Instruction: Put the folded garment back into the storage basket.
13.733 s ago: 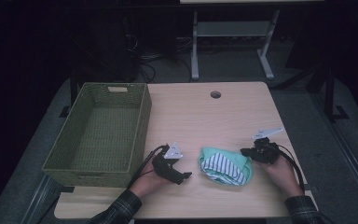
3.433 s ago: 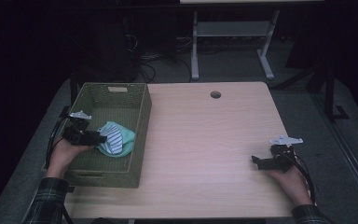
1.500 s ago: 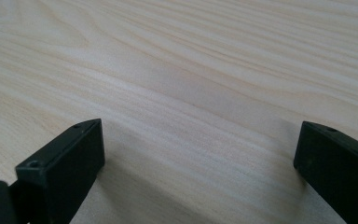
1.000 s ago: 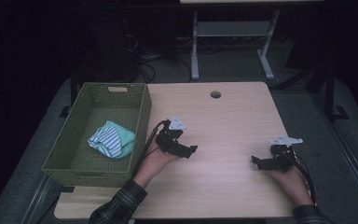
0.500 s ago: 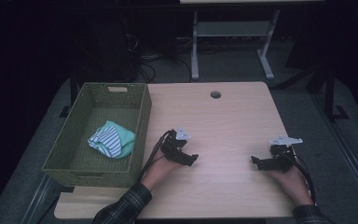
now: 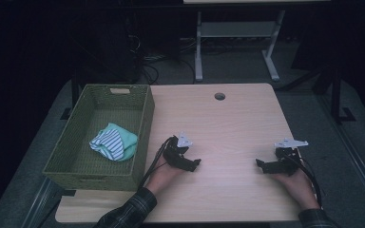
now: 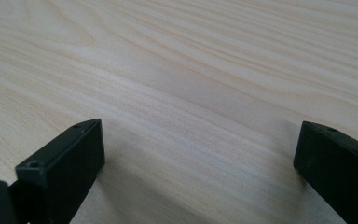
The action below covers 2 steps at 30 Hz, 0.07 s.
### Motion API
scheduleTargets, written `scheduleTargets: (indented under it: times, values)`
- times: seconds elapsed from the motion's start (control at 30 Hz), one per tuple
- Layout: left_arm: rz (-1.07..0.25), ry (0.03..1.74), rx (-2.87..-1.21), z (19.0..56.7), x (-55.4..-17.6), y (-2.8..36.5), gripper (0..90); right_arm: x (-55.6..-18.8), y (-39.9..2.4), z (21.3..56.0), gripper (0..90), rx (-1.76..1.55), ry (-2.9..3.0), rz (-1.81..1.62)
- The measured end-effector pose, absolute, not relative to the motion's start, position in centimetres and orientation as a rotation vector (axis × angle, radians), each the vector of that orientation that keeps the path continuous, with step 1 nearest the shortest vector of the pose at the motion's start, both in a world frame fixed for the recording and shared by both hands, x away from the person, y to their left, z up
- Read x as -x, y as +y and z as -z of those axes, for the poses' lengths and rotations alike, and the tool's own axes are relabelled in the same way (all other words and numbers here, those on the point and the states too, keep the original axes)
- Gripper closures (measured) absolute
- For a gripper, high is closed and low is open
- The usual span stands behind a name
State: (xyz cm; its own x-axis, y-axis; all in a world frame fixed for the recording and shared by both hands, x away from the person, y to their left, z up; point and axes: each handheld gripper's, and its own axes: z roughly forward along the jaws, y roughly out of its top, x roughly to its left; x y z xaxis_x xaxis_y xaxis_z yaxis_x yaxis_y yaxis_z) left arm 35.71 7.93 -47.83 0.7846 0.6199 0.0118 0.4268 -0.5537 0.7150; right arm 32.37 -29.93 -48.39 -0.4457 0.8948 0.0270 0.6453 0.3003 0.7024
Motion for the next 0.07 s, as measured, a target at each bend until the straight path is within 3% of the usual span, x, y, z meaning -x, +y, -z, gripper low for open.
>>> scheduleTargets:
  times: [0.07]
  values:
    - [-0.341,0.772,-2.241,47.83,-35.71,7.93,12.5,-32.37,-29.92,48.39,1.6,-1.382,2.203,-0.927]
